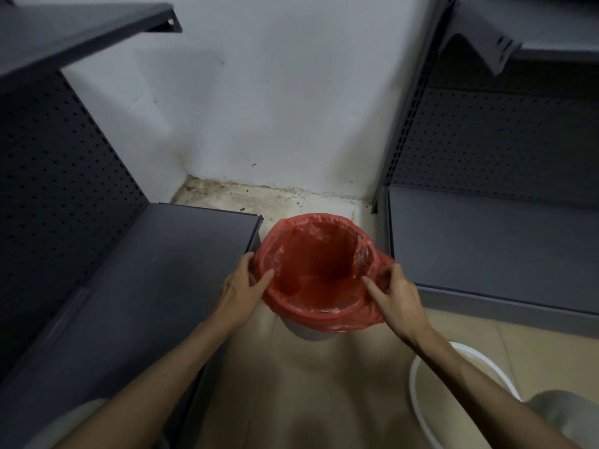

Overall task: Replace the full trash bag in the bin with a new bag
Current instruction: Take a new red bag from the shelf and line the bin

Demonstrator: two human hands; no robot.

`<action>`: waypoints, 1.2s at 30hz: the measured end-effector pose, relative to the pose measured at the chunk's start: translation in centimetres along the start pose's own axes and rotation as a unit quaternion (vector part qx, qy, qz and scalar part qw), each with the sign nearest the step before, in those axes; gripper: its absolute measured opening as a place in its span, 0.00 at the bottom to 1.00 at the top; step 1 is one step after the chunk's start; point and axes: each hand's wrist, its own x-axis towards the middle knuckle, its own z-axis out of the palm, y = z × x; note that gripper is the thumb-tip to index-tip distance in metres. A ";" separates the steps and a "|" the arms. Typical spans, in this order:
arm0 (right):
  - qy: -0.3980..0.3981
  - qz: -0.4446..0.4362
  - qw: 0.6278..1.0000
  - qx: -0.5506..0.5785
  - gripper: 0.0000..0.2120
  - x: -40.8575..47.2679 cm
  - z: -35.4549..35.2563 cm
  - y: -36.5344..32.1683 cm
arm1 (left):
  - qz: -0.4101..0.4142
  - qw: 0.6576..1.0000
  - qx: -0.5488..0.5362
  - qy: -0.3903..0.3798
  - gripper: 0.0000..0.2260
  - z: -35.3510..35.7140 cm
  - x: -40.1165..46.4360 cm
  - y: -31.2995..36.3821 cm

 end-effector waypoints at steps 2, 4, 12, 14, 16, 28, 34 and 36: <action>-0.012 0.058 0.996 0.060 0.21 1.1 0.7 -0.2 | 0.000 0.999 -0.025 -0.026 0.23 0.5 0.3 0.3; -0.023 0.087 0.991 0.097 0.24 1.7 1.6 0.1 | -0.017 0.998 -0.046 -0.039 0.24 1.2 0.6 0.1; -0.016 0.073 0.982 0.176 0.18 1.7 2.4 1.5 | -0.076 0.996 -0.025 -0.032 0.23 1.5 1.0 -0.5; 0.009 0.087 0.981 0.176 0.19 1.7 1.9 1.8 | -0.046 0.998 0.031 0.010 0.22 1.1 1.2 0.5; 0.056 0.096 0.978 0.178 0.19 1.6 0.9 2.2 | 0.008 0.995 0.083 0.053 0.21 1.0 1.4 2.2; 0.259 0.191 0.945 0.054 0.15 -4.6 -9.1 12.9 | 0.238 0.967 0.078 -0.045 0.10 16.4 1.0 14.9; 0.292 0.277 0.916 -0.016 0.14 -10.5 -9.7 21.3 | 0.260 0.949 0.088 -0.156 0.12 27.7 -2.8 14.2; 0.289 0.305 0.907 -0.036 0.15 -12.0 -8.8 24.3 | 0.241 0.944 0.110 -0.197 0.13 31.0 -3.3 12.2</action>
